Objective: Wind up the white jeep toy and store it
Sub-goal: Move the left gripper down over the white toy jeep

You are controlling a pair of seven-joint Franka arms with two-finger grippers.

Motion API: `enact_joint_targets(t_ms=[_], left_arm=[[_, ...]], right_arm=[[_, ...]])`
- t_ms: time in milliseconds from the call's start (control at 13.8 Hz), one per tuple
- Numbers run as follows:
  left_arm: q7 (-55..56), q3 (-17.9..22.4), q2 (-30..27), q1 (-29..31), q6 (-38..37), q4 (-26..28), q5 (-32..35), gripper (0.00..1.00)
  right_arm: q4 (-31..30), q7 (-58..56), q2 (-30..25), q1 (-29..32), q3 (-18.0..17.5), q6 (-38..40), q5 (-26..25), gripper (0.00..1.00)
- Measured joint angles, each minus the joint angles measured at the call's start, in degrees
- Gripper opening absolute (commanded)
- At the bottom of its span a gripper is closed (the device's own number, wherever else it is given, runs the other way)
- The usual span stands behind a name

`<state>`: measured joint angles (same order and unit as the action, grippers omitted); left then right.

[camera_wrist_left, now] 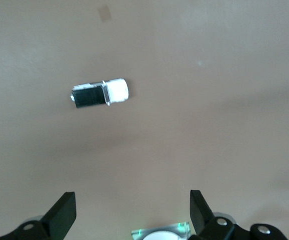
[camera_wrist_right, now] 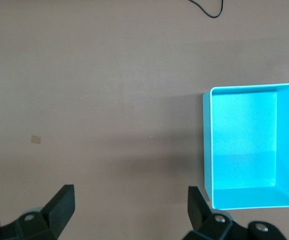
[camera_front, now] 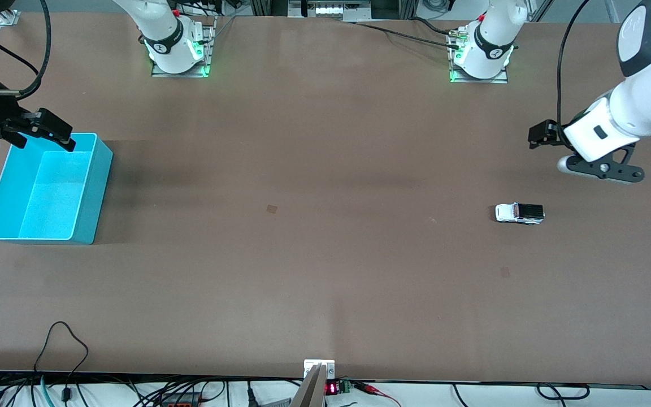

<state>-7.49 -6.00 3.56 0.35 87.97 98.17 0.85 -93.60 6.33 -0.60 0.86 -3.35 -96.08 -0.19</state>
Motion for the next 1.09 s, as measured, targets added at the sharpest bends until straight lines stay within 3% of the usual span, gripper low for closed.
enact_joint_targets(t_ms=[507,1086], left_arm=[[-32.6,0.6,6.1,3.2,2.0,0.5,0.0,1.00],[-65.8,0.7,11.0,6.1,30.4,14.2,5.8,1.00]], right_arm=[[0.0,0.0,0.0,0.0,0.0,0.0,0.0,1.00],[0.0,0.0,0.0,0.0,-0.1,0.0,0.0,1.00]])
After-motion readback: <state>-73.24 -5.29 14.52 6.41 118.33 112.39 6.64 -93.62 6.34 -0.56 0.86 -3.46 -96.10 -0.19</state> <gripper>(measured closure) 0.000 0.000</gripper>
